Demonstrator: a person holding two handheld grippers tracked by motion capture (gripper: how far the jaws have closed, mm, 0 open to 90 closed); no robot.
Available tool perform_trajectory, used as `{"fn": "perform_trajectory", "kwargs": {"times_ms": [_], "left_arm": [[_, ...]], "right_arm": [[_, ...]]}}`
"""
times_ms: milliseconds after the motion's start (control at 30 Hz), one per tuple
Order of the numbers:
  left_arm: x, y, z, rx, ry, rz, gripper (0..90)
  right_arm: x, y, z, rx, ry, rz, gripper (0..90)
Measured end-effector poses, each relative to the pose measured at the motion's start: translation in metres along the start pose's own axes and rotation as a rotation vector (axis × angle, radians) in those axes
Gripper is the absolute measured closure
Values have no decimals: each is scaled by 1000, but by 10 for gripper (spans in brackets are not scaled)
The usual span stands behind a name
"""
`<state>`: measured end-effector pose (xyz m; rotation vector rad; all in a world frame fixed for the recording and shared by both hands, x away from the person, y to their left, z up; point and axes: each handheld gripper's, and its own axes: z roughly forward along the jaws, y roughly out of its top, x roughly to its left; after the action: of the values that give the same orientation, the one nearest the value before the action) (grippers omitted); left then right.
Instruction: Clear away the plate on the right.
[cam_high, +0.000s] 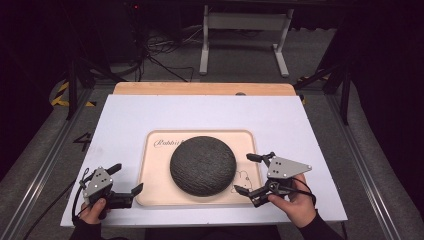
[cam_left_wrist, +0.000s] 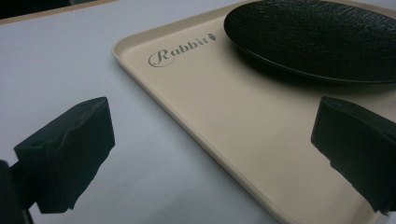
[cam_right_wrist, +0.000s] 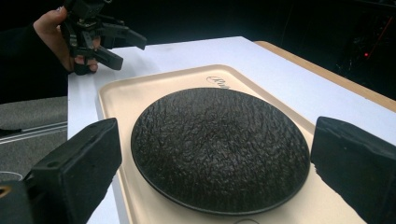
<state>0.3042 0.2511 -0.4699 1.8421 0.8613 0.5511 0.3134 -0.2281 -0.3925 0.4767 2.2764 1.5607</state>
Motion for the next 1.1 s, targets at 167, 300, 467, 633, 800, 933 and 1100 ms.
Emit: {"fn": "perform_trajectory", "kwargs": {"times_ms": [167,300,467,633,800,933,1100], "left_arm": [[0,0,0,0,0,0,4],[0,0,0,0,0,1,4],[0,0,0,3,1,0,4],[0,0,0,3,2,0,4],[0,0,0,2,1,0,5],[0,0,0,2,3,-1,5],[0,0,-1,2,3,0,4]], "right_arm": [[-7,-4,-9,-5,-5,24,23],[-16,-12,-22,-14,-41,75,23],[-23,-22,-30,-18,-62,113,23],[-33,-34,-38,-6,-97,140,23],[-42,-48,-44,3,-129,169,23],[-46,-57,-48,13,-153,185,22],[-48,-68,-51,19,-167,203,21]]}}
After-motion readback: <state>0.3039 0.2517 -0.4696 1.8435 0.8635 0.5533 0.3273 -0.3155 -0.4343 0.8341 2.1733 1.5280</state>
